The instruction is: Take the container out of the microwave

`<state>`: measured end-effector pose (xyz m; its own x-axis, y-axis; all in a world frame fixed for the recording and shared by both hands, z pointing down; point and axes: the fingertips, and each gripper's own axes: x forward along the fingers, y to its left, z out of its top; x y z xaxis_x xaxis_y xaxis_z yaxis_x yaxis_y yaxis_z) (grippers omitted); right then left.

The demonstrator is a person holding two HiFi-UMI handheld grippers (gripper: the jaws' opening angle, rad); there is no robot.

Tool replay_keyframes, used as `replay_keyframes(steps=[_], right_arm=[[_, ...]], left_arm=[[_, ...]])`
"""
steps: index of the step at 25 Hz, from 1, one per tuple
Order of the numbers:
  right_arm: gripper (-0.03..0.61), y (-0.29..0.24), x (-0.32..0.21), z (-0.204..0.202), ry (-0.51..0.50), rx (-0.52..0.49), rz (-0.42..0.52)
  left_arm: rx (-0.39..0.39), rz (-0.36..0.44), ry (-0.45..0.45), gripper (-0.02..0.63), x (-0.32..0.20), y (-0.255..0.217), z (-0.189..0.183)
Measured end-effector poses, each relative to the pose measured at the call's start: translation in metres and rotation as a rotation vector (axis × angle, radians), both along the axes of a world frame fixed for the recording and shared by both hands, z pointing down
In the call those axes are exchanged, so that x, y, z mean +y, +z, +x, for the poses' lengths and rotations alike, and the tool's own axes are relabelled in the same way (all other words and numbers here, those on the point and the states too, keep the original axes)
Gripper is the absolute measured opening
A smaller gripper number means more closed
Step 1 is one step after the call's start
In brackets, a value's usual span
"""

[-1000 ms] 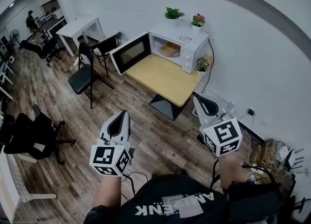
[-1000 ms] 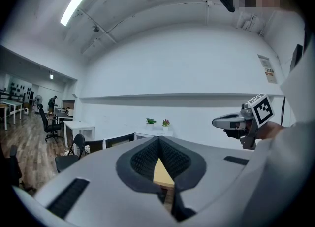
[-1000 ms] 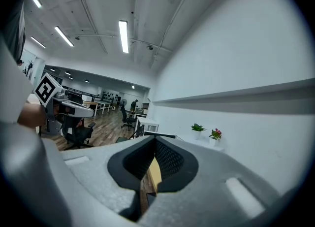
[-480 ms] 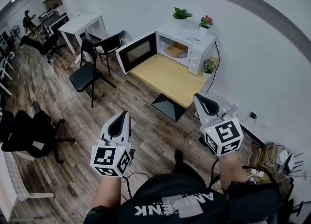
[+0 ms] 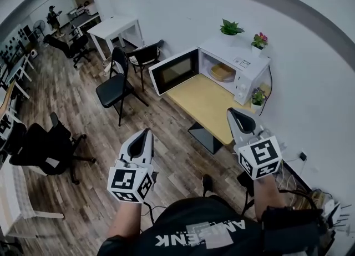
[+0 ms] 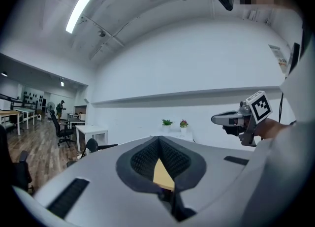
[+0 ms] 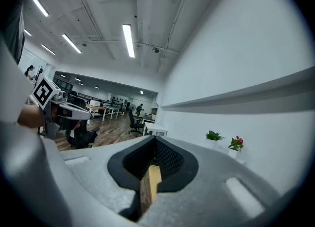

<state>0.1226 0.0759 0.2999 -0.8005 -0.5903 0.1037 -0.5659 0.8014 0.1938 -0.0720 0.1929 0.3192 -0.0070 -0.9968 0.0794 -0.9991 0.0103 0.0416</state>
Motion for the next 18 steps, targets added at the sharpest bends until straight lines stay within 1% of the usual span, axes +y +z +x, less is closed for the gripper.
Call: replay_keyframes(steps=[5,13,18], right_arm=[[0.006,-0.005,-0.053,-0.011,-0.027,0.001,0.006],[0.006,-0.007,-0.116,-0.013,-0.047,0.006,0.003],[0.006,-0.005,-0.151,-0.006,-0.043,0.006,-0.004]], left_arm=[[0.01,-0.002,-0.028,0.002,-0.048,-0.004,-0.007],[0.0,-0.013,-0.03,0.002,-0.114,-0.006,-0.003],[-0.001,-0.02,-0.012,0.002,-0.156,-0.008,0.004]])
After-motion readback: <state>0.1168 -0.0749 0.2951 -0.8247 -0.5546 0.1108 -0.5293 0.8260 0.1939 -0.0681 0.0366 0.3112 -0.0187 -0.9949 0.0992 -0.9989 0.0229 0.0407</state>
